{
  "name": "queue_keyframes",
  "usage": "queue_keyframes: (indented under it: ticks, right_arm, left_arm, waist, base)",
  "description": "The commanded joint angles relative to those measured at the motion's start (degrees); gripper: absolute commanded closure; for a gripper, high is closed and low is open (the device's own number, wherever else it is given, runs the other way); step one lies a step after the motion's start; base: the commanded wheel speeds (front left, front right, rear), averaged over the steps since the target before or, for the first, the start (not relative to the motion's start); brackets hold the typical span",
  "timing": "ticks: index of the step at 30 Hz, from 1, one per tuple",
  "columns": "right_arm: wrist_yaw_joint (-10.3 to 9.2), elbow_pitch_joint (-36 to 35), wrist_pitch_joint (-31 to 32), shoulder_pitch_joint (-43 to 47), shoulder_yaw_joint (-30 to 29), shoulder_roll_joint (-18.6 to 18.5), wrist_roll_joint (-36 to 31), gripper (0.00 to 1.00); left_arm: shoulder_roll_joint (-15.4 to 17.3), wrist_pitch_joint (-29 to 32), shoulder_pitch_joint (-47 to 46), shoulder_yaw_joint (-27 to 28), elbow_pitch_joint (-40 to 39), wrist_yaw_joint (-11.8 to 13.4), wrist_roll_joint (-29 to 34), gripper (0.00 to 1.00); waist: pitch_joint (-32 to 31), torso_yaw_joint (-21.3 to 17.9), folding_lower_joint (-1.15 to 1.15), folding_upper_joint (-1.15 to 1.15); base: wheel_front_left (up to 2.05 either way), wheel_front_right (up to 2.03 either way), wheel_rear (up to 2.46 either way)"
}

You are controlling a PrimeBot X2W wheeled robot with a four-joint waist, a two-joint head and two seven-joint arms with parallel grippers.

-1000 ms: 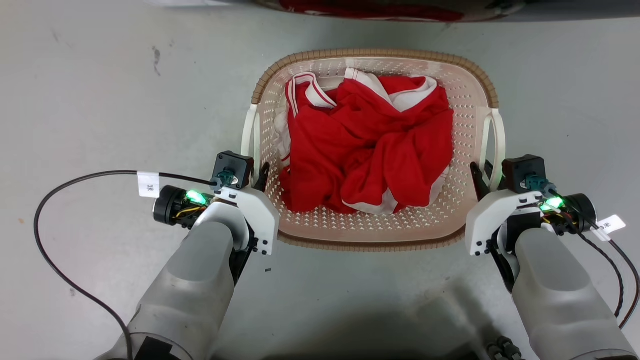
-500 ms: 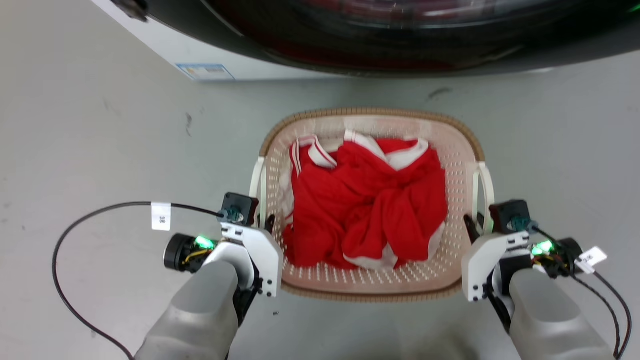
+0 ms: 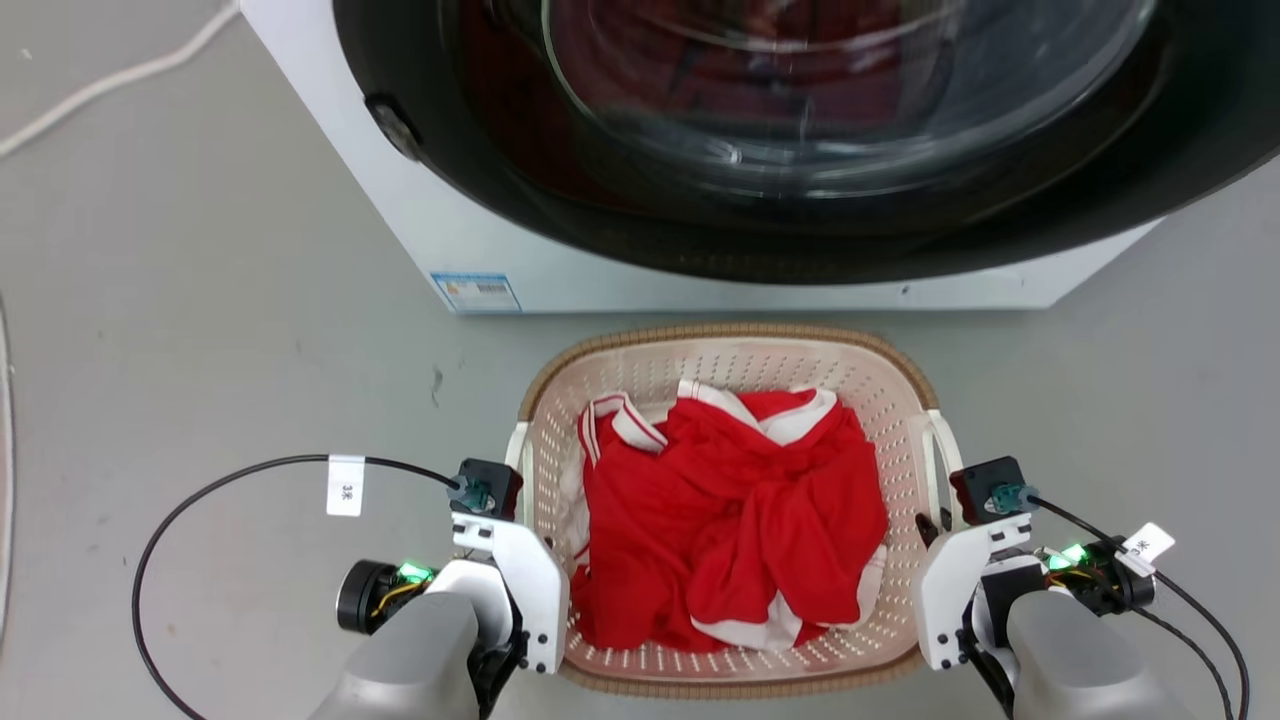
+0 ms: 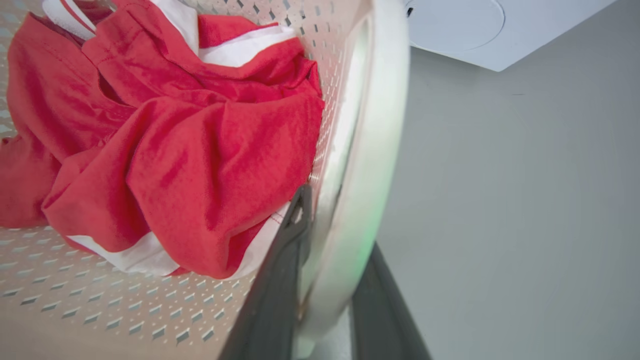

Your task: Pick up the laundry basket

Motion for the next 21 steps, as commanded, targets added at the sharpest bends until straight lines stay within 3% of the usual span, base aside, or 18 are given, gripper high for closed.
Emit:
queue_keyframes:
  ticks: [1,21]
  right_arm:
    - [0.18,-0.35,0.65,0.56,1.71,1.16,0.89,1.0]
    - [0.24,-0.68,12.17,5.16,16.98,1.21,14.86,1.0]
  left_arm:
    - [-1.58,0.94,0.99,-1.34,-0.93,-1.13,-0.75,1.0]
    - [1.87,10.61,6.13,-10.03,-3.83,-1.15,-11.21,1.0]
  waist:
    - [-3.14,0.16,0.01,0.0]
    - [-17.57,-0.67,0.01,0.0]
  base:
    - [0.0,0.0,0.0]
    - [0.0,0.0,0.0]
